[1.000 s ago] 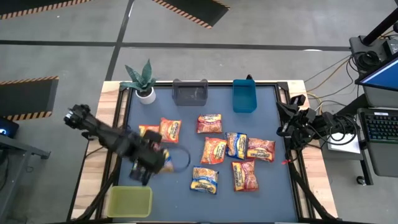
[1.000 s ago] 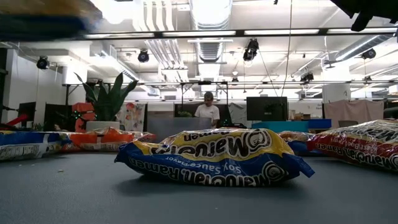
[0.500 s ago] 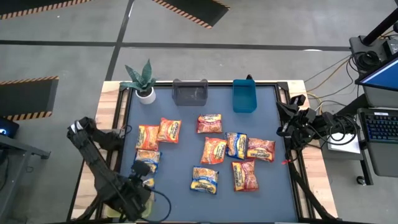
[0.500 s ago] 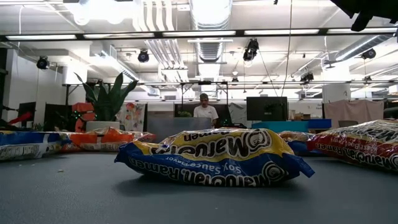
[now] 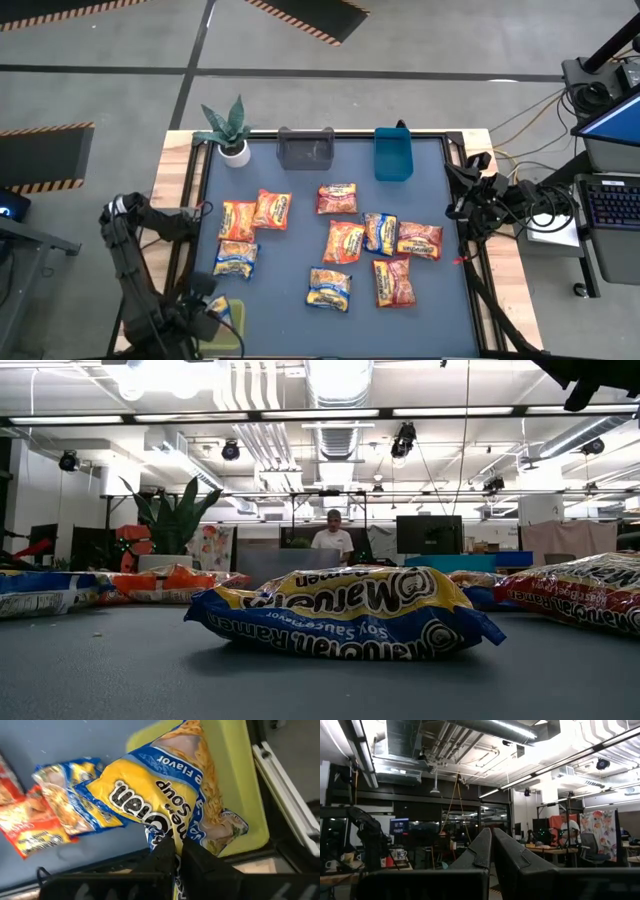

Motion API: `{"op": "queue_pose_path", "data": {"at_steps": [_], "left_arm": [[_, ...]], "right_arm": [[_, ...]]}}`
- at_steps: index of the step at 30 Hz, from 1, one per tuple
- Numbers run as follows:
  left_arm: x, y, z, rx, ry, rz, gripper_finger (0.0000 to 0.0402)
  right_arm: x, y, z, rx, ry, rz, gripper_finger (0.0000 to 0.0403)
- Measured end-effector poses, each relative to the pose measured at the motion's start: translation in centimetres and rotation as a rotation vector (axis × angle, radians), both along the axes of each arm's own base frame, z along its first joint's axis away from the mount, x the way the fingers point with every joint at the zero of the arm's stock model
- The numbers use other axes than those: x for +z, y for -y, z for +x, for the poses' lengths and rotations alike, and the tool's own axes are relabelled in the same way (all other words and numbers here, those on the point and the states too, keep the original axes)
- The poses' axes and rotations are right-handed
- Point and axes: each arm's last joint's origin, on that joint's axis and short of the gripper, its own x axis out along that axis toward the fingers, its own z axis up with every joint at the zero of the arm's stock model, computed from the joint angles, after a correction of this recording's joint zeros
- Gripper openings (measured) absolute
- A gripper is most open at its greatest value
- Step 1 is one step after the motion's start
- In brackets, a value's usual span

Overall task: Sort Maruchan noodles
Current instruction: Put the blue noodle pack into the yellow bin

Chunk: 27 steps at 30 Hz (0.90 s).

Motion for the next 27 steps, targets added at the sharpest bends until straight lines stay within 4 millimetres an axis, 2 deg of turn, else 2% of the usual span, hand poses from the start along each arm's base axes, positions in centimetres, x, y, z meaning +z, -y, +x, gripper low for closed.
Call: {"op": "queue_pose_path", "data": {"at_steps": [10,20,27], "left_arm": [[-2.2,-0.4,-0.2,0.070,-0.025,0.066,0.0000],[-5.0,0.1,0.1,0.091,0.005,0.018,0.0000],[-5.8,0.0,0.0,0.151,0.007,0.033,0.0007]], "right_arm": [[0.0,0.0,0.0,-0.002,-0.002,-0.004,0.0009],[0.0,0.0,0.0,-0.006,-0.004,-0.009,0.0009],[0.0,0.0,0.0,-0.006,-0.004,-0.009,0.0009]]}}
